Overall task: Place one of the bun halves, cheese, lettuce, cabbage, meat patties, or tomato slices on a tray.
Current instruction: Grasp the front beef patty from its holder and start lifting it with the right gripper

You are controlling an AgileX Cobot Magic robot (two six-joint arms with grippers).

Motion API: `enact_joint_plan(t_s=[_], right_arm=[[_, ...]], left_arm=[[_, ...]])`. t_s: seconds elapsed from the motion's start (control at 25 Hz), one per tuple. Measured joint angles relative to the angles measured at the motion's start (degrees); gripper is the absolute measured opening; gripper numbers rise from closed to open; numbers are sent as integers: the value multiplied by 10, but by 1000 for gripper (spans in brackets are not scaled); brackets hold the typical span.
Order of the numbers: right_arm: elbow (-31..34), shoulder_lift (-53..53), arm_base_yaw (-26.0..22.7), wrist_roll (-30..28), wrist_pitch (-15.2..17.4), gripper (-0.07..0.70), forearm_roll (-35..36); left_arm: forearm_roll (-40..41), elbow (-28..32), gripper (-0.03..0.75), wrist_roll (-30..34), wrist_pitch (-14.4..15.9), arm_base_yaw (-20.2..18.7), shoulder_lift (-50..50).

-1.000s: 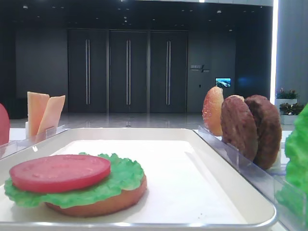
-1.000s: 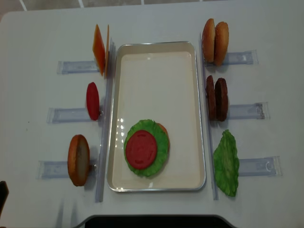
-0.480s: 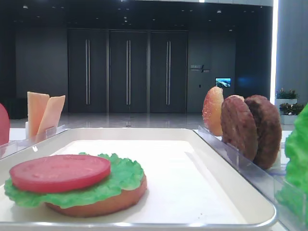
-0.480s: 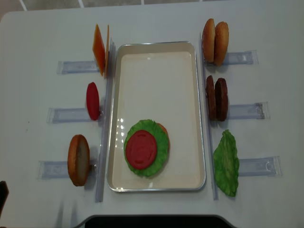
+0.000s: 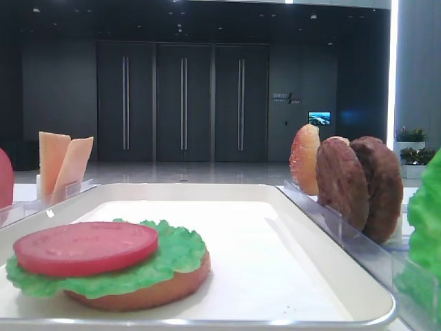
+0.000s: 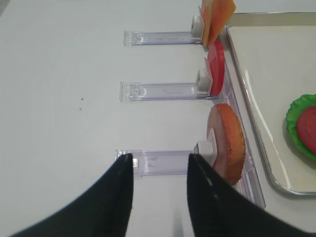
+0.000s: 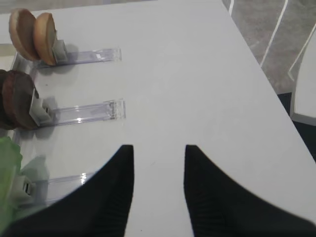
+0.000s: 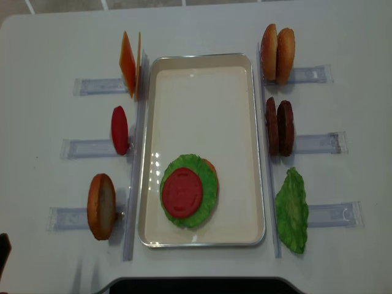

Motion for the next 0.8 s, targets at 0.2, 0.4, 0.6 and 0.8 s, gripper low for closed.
enact_joint_plan(t_s=[0.2, 0.4, 0.6, 0.8], right_arm=[[-45, 131, 0, 0, -4, 244, 0], [-98, 275, 0, 0, -10, 244, 0], [-159, 422, 0, 0, -2, 244, 0], [-225, 555, 0, -7, 38, 249, 0]], left_arm=[[0, 0, 282, 0, 0, 0, 0], [0, 0, 282, 0, -1, 0, 0], [0, 0, 282, 0, -1, 0, 0], [0, 0, 282, 0, -1, 0, 0]])
